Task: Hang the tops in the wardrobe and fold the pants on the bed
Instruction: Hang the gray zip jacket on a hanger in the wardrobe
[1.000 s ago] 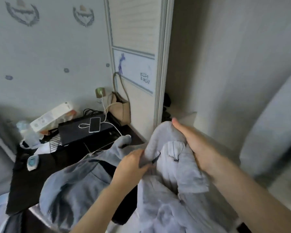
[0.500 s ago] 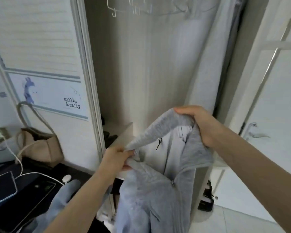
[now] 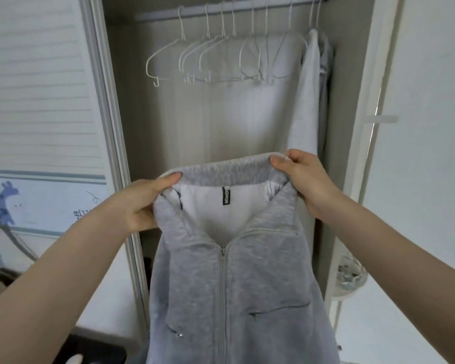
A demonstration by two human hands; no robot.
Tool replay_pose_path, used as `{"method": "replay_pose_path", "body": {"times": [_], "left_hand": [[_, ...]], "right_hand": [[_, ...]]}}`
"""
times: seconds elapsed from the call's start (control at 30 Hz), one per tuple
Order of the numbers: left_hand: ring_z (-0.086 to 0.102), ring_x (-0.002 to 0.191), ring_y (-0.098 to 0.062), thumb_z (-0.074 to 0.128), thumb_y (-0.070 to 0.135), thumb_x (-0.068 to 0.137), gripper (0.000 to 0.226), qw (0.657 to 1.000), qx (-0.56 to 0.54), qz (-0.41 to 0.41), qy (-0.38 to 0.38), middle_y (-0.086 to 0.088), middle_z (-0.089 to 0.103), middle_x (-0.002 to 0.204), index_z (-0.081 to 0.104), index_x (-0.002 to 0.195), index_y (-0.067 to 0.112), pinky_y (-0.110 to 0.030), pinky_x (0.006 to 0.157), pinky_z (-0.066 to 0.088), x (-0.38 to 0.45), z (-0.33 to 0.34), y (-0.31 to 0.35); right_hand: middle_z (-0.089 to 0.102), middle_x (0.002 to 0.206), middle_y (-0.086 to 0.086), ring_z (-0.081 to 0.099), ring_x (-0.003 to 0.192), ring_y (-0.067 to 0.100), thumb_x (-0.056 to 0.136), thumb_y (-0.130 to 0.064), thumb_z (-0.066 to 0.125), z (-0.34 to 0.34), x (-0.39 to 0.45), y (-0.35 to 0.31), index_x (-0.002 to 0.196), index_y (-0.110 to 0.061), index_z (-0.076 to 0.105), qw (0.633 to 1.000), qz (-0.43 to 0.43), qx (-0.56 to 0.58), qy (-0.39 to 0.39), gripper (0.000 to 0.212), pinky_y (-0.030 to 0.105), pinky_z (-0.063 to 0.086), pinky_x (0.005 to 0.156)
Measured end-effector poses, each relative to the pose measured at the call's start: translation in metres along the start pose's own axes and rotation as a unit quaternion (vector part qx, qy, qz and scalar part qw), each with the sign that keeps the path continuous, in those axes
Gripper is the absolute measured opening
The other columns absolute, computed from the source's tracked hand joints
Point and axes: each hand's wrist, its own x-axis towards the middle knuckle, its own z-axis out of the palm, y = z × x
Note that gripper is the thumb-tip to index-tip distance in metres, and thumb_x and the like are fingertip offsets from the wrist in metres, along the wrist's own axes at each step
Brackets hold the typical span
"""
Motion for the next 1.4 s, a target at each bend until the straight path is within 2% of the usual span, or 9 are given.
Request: {"method": "replay_pose_path", "body": {"times": [0.2,0.4,0.5,0.6,0.7,0.87,1.07,1.27,1.4], "left_hand": [[0.068,0.097,-0.024,0.073,0.035,0.083,0.041,0.990,-0.088,0.066,0.091,-0.008,0.071,0.111,0.067,0.115,0.011,-0.040,0.067,0.055,0.049,-0.002,0.044],[0.064,0.079,-0.018,0.065,0.036,0.091,0.024,0.986,-0.101,0.082,0.106,-0.004,0.068,0.088,0.065,0.090,0.012,-0.035,0.062,0.050,0.085,0.003,0.078],[0.063,0.071,-0.012,0.065,0.036,0.092,0.018,0.976,-0.084,0.157,0.123,0.001,0.069,0.075,0.065,0.090,0.018,-0.027,0.056,0.053,0.102,0.005,0.102],[0.067,0.073,-0.010,0.064,0.035,0.092,0.015,0.964,-0.049,0.236,0.109,0.001,0.072,0.086,0.068,0.094,0.021,-0.026,0.064,0.053,0.116,0.007,0.129],[0.069,0.079,-0.013,0.064,0.030,0.093,0.013,0.954,-0.011,0.283,0.096,-0.002,0.073,0.087,0.069,0.093,0.019,-0.028,0.070,0.054,0.133,0.009,0.143],[0.067,0.087,-0.021,0.065,0.025,0.092,0.027,0.944,0.025,0.312,0.104,-0.013,0.071,0.098,0.067,0.110,0.005,-0.029,0.072,0.056,0.165,0.011,0.142],[0.068,0.075,-0.020,0.065,0.028,0.092,0.022,0.937,0.079,0.321,0.109,-0.011,0.073,0.082,0.071,0.090,0.007,-0.032,0.069,0.054,0.196,-0.006,0.135],[0.068,0.072,-0.022,0.065,0.026,0.091,0.019,0.935,0.096,0.313,0.136,-0.014,0.073,0.079,0.071,0.087,0.008,-0.032,0.066,0.052,0.225,-0.027,0.134],[0.068,0.078,-0.029,0.066,0.028,0.091,0.022,0.935,0.105,0.303,0.149,-0.017,0.073,0.083,0.072,0.088,0.007,-0.037,0.073,0.054,0.237,-0.035,0.134]], "right_hand": [[0.044,0.057,-0.002,0.041,0.056,0.011,0.086,-0.020,0.065,0.026,0.036,-0.027,0.067,-0.010,0.055,0.989,-0.083,-0.124,-0.018,0.024,0.025,0.032,0.053],[0.049,0.058,0.002,0.044,0.053,0.011,0.075,-0.014,0.071,0.043,0.065,-0.051,0.060,-0.007,0.053,0.943,-0.107,-0.270,-0.164,0.024,0.019,0.036,0.048],[0.066,0.071,-0.002,0.060,0.066,0.012,0.073,-0.014,0.072,0.049,0.090,-0.069,0.079,-0.013,0.067,0.937,-0.148,-0.276,-0.154,0.007,0.025,0.049,0.062],[0.072,0.081,0.005,0.067,0.071,0.016,0.084,-0.014,0.062,0.049,0.123,-0.089,0.088,-0.008,0.070,0.958,-0.142,-0.204,-0.142,0.012,0.030,0.058,0.064],[0.070,0.084,0.014,0.063,0.074,0.021,0.082,-0.017,0.056,0.049,0.177,-0.113,0.086,-0.001,0.067,0.970,-0.194,-0.148,0.008,0.020,0.041,0.058,0.068],[0.063,0.108,0.012,0.056,0.103,0.031,0.087,-0.008,0.043,0.040,0.264,-0.135,0.105,-0.010,0.060,0.841,-0.325,-0.322,0.290,0.024,0.038,0.045,0.082],[0.043,0.137,0.028,0.037,0.128,0.041,0.092,-0.006,0.047,0.015,0.349,-0.133,0.134,0.007,0.038,0.736,-0.200,-0.593,0.256,0.045,0.044,0.033,0.106],[0.051,0.131,0.025,0.051,0.119,0.040,0.089,-0.006,0.049,-0.003,0.398,-0.116,0.130,0.005,0.048,0.724,-0.139,-0.630,0.243,0.043,0.047,0.045,0.096],[0.059,0.118,0.026,0.060,0.106,0.038,0.091,0.000,0.048,-0.008,0.409,-0.113,0.122,0.010,0.053,0.811,-0.109,-0.534,0.210,0.033,0.042,0.050,0.084]]}}
